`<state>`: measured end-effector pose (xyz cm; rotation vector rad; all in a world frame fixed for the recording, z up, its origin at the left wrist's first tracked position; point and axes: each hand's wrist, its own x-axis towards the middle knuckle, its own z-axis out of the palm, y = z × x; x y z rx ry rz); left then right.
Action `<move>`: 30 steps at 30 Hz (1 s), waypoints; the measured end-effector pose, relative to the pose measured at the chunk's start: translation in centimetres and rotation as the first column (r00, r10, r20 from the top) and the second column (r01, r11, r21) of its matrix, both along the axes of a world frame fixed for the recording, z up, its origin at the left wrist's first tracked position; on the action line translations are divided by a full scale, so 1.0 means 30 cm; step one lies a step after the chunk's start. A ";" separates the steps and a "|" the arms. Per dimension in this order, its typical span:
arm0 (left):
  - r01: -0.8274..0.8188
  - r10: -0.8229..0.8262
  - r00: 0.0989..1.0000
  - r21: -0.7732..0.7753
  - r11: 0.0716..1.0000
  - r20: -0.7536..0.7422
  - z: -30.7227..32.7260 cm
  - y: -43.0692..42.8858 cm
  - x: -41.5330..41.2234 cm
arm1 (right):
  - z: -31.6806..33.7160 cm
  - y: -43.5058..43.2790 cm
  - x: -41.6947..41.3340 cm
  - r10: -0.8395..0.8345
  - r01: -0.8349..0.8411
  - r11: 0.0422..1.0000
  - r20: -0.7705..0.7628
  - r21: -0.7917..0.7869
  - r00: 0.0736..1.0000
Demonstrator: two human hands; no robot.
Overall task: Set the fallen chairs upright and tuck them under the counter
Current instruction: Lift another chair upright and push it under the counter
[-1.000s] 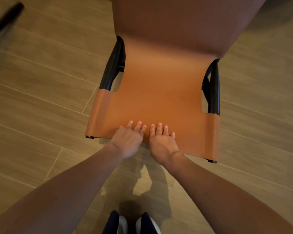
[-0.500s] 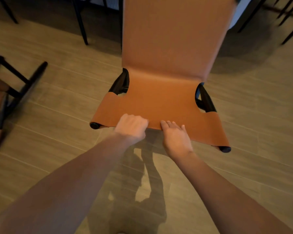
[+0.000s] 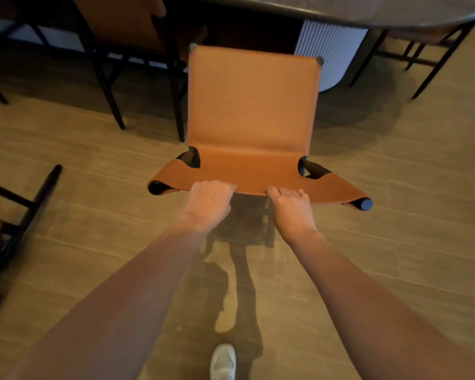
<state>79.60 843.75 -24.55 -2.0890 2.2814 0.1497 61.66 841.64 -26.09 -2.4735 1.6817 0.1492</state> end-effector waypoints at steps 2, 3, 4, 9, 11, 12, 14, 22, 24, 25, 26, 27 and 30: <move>0.042 -0.042 0.999 0.001 0.999 -0.005 0.022 -0.075 0.015 | 0.024 -0.067 0.009 -0.002 0.002 1.000 -0.007 -0.013 1.000; 0.068 -0.068 0.998 -0.007 0.998 -0.011 0.031 -0.105 0.022 | 0.039 -0.098 0.017 -0.003 0.003 1.000 -0.009 -0.017 1.000; 0.089 -0.089 0.996 -0.018 0.996 -0.016 0.035 -0.123 0.029 | 0.052 -0.126 0.025 -0.004 0.004 1.000 -0.013 -0.016 1.000; 0.070 -0.073 0.996 -0.065 0.995 -0.044 0.049 -0.227 0.057 | 0.112 -0.275 0.051 0.037 -0.037 0.999 -0.033 0.001 0.999; 0.057 -0.062 0.995 -0.067 0.996 -0.074 0.066 -0.278 0.070 | 0.132 -0.328 0.057 0.063 -0.064 0.998 -0.038 -0.003 0.997; 0.045 -0.050 0.994 -0.057 0.997 -0.095 0.082 -0.312 0.074 | 0.145 -0.363 0.060 0.074 -0.074 0.997 -0.046 -0.003 0.996; 0.025 -0.029 0.994 -0.034 0.999 -0.108 0.109 -0.375 0.082 | 0.164 -0.425 0.070 0.081 -0.081 0.997 -0.048 0.003 0.996; -0.051 0.055 0.990 0.033 0.998 -0.132 0.184 -0.649 0.115 | 0.244 -0.707 0.118 0.087 -0.083 0.993 -0.042 0.082 0.995; -0.070 0.074 0.989 0.035 0.997 -0.131 0.195 -0.708 0.122 | 0.264 -0.766 0.127 0.084 -0.079 0.991 -0.032 0.111 0.996; -0.079 0.082 0.988 0.030 0.996 -0.132 0.197 -0.734 0.125 | 0.270 -0.793 0.131 0.088 -0.085 0.989 -0.021 0.119 0.996; -0.086 0.088 0.987 0.023 0.996 -0.132 0.201 -0.764 0.130 | 0.278 -0.825 0.136 0.093 -0.091 0.988 -0.008 0.127 0.996; -0.090 0.092 0.987 0.022 0.996 -0.131 0.206 -0.784 0.133 | 0.283 -0.847 0.140 0.092 -0.092 0.986 0.005 0.141 0.996; -0.091 0.090 0.987 -0.005 0.996 -0.132 0.221 -0.840 0.142 | 0.296 -0.912 0.152 0.084 -0.089 0.982 0.034 0.165 0.996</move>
